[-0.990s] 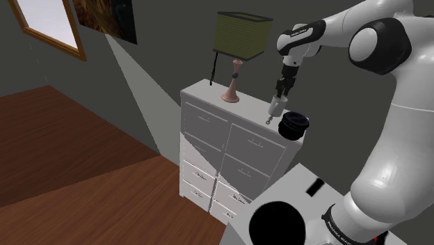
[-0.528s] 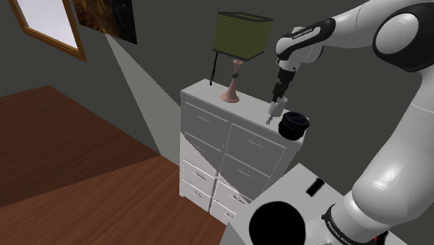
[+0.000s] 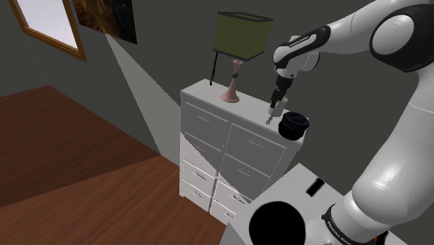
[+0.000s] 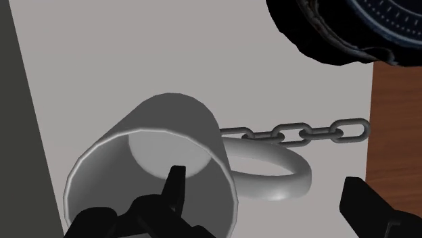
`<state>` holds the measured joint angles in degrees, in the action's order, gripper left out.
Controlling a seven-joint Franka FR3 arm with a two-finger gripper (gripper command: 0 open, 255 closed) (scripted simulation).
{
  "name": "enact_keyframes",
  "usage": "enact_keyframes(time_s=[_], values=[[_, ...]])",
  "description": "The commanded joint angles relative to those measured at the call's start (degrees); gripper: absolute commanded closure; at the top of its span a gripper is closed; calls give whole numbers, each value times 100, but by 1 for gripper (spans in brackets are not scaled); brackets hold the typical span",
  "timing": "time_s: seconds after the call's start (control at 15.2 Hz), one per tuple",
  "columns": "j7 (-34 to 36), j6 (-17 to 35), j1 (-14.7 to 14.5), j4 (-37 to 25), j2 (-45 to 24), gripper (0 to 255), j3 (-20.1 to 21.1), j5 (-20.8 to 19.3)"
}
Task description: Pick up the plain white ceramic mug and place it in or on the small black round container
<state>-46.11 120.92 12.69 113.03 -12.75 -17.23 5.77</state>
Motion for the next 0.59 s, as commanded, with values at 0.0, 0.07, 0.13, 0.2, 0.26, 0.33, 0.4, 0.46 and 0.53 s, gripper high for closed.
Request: enact_keyframes(time_s=[0.0, 0.07, 0.13, 0.2, 0.26, 0.33, 0.4, 0.46, 0.53], values=[[0, 15, -1, 10, -4, 0, 2, 2], [0, 15, -1, 10, -4, 0, 2, 2], [0, 15, -1, 10, -4, 0, 2, 2], [0, 15, -1, 10, -4, 0, 2, 2], [0, 15, -1, 10, -3, 0, 2, 2], [0, 15, -1, 10, -3, 255, 2, 2], [0, 15, -1, 10, -3, 255, 2, 2], [0, 15, -1, 10, -3, 255, 2, 2], [0, 14, -1, 9, -3, 255, 1, 2]])
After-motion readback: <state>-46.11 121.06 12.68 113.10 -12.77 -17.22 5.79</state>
